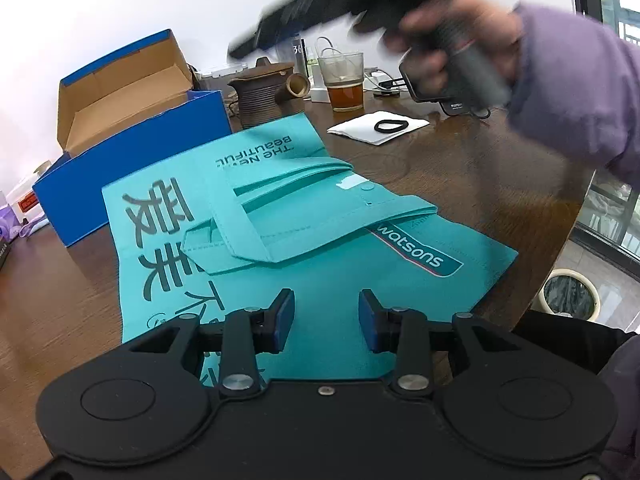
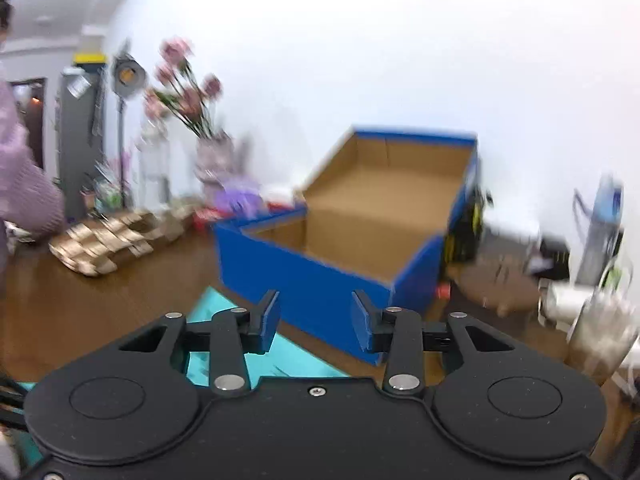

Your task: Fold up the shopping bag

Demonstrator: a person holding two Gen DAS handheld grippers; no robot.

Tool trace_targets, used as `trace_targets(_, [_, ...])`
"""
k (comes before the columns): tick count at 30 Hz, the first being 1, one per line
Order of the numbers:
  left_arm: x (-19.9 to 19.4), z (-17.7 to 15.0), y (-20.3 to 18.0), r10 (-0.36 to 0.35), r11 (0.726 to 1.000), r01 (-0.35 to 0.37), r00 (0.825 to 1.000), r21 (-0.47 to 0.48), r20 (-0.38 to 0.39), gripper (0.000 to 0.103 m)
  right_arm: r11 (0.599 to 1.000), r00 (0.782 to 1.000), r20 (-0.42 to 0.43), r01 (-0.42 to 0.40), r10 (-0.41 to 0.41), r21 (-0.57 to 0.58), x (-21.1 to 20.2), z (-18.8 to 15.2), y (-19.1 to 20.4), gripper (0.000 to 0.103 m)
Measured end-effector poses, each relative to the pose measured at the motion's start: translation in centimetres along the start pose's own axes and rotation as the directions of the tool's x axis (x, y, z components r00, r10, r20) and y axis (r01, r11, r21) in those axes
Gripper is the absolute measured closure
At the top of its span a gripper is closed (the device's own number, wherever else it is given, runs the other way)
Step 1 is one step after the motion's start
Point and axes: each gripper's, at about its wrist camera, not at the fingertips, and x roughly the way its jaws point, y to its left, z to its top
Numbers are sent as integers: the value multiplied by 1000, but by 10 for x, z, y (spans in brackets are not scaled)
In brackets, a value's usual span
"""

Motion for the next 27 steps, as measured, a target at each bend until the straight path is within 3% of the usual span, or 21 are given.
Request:
trace_targets(3, [0,-1,0,5,1000,-5,1000,-3,0,67,972,985,-32,-171,168,-160,-41,-2,38,51])
trace_targets(6, [-1,-1,-1,-12,1000,12,1000,1,3,67,890,947,-196,-309,255,-335,-65,-34,81,43])
trace_targets(7, [-2,-1,-2,-20,1000,20,1000,5,5,67,877,939,-228,-326,257,-352,-67,-42,87,40])
trace_targets(9, [-4,-2,-5,-27,1000,27,1000,15,5,67,847,904,-330,-389,274,-363,-69,-69,101,40])
trace_targets(11, [-5,-1,-6,-33,999,33,999,23,0,67,843,851,-427,-450,306,-293,-67,-91,105,40])
trace_targets(12, [-7,-2,-7,-36,999,36,999,29,-2,67,847,840,-440,-459,316,-269,-67,-96,105,40])
trace_targets(17, [-14,-6,-6,-67,998,67,998,13,-13,66,843,834,-469,-456,291,-287,-67,-111,113,37])
trace_targets(20, [-17,-8,-3,-83,997,83,996,0,-24,67,807,834,-488,-463,258,-366,-65,-120,128,39])
trace_targets(23, [-21,-10,-5,-85,996,86,996,6,-32,67,773,856,-473,-440,208,-456,-62,-126,145,53])
trace_targets(27, [-27,-16,-3,-110,994,110,994,1,-22,66,745,886,-434,-400,165,-533,-60,-133,159,58])
